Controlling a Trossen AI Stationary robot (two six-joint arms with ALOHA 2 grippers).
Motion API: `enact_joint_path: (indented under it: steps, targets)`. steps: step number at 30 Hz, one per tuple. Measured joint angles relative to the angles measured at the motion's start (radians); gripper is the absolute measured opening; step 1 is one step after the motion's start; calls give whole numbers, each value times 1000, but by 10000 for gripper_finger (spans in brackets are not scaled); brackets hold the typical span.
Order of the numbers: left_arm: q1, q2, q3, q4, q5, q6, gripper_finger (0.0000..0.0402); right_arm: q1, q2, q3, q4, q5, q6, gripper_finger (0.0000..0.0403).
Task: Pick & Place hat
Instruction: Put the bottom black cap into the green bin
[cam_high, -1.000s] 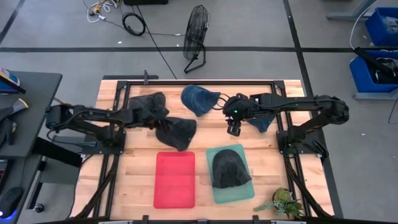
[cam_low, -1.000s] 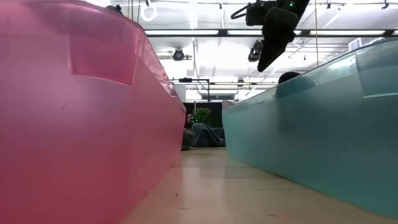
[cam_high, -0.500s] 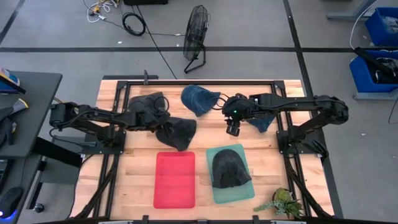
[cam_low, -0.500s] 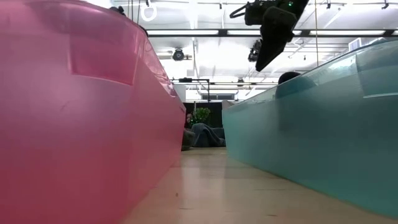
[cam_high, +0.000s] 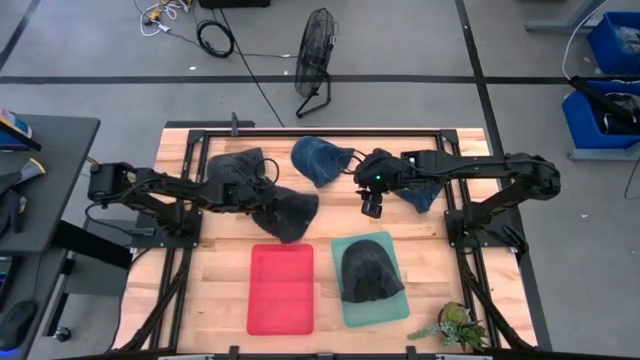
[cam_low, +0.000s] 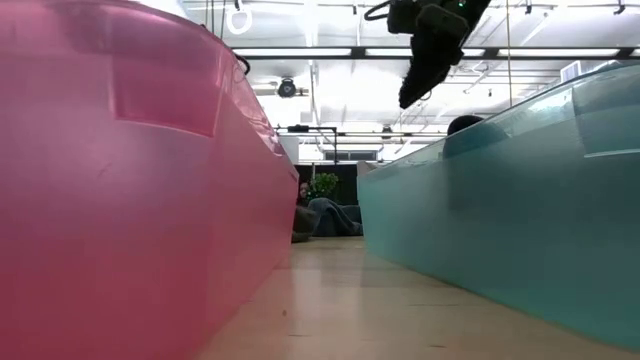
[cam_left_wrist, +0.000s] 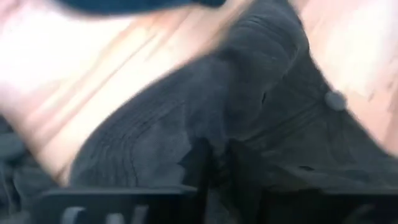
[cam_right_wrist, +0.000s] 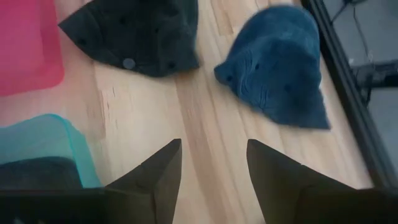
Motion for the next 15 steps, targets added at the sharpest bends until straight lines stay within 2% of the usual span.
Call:
enact_joint_path:
  steps: [2,7,10,15]
  targets:
    - [-1,-13,13,6,6,57,16,0,5,0,33,-4,-34,188]
    - [-18,-20,123,3,43,237,15,0,35,1,177,-121,-133,188]
    - [-28,10,203,-44,42,296,11,0,72,1,309,-190,-134,188]
    - [-27,60,303,-44,30,381,14,8,153,1,424,-209,-188,188]
